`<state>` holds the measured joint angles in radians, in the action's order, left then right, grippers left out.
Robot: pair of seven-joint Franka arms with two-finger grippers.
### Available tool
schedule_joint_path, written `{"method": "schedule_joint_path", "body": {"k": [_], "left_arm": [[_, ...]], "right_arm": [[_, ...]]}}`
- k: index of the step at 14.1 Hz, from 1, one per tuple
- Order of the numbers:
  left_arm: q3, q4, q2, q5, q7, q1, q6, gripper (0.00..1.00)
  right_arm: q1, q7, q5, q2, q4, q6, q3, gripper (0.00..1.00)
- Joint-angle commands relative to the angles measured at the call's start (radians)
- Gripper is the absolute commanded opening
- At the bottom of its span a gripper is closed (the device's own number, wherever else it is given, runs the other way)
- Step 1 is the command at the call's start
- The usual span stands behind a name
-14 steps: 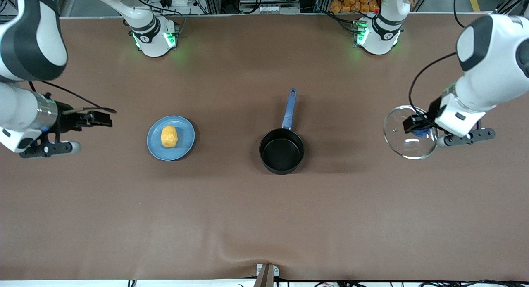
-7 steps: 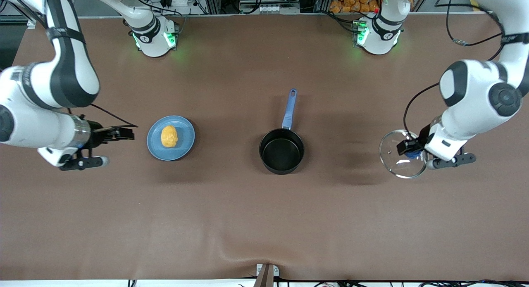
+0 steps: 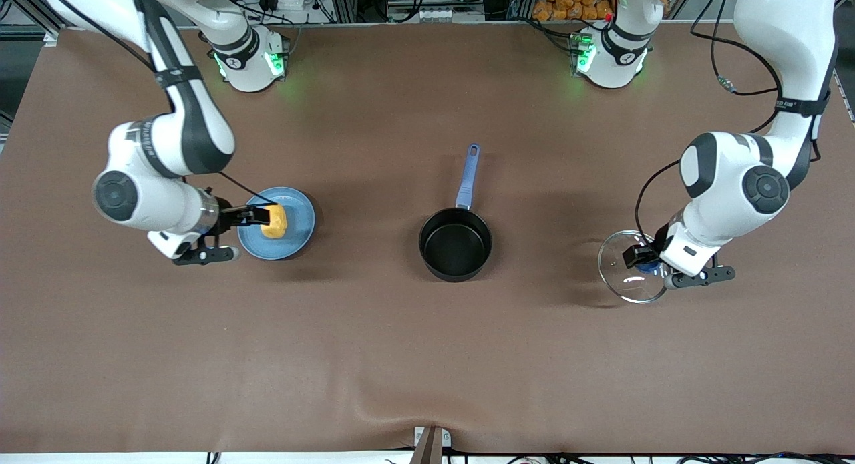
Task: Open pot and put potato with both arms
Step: 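Lower the lid onto the table while the right gripper grasps the potato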
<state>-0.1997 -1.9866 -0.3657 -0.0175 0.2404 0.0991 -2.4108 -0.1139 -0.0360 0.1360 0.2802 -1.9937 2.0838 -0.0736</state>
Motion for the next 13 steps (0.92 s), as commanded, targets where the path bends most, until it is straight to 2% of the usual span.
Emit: {"method": "schedule_joint_path", "body": {"k": [1, 8, 11, 13], "left_arm": [[0.0, -0.005, -0.018, -0.027, -0.003, 0.004, -0.043, 0.43], [0.003, -0.006, -0.09, -0.027, 0.005, -0.01, -0.143, 0.43], [0.003, -0.004, -0.099, -0.027, 0.007, -0.013, -0.151, 0.44], [0.003, -0.004, -0.111, -0.027, 0.007, -0.013, -0.169, 0.51]], "right_arm": [[-0.015, -0.005, -0.001, -0.053, -0.152, 0.143, 0.006, 1.0], [-0.026, -0.005, -0.012, -0.029, -0.283, 0.354, 0.006, 1.0], [-0.029, -0.007, -0.012, -0.016, -0.295, 0.366, 0.006, 0.9], [-0.032, -0.007, -0.012, -0.012, -0.319, 0.404, 0.006, 0.86]]}}
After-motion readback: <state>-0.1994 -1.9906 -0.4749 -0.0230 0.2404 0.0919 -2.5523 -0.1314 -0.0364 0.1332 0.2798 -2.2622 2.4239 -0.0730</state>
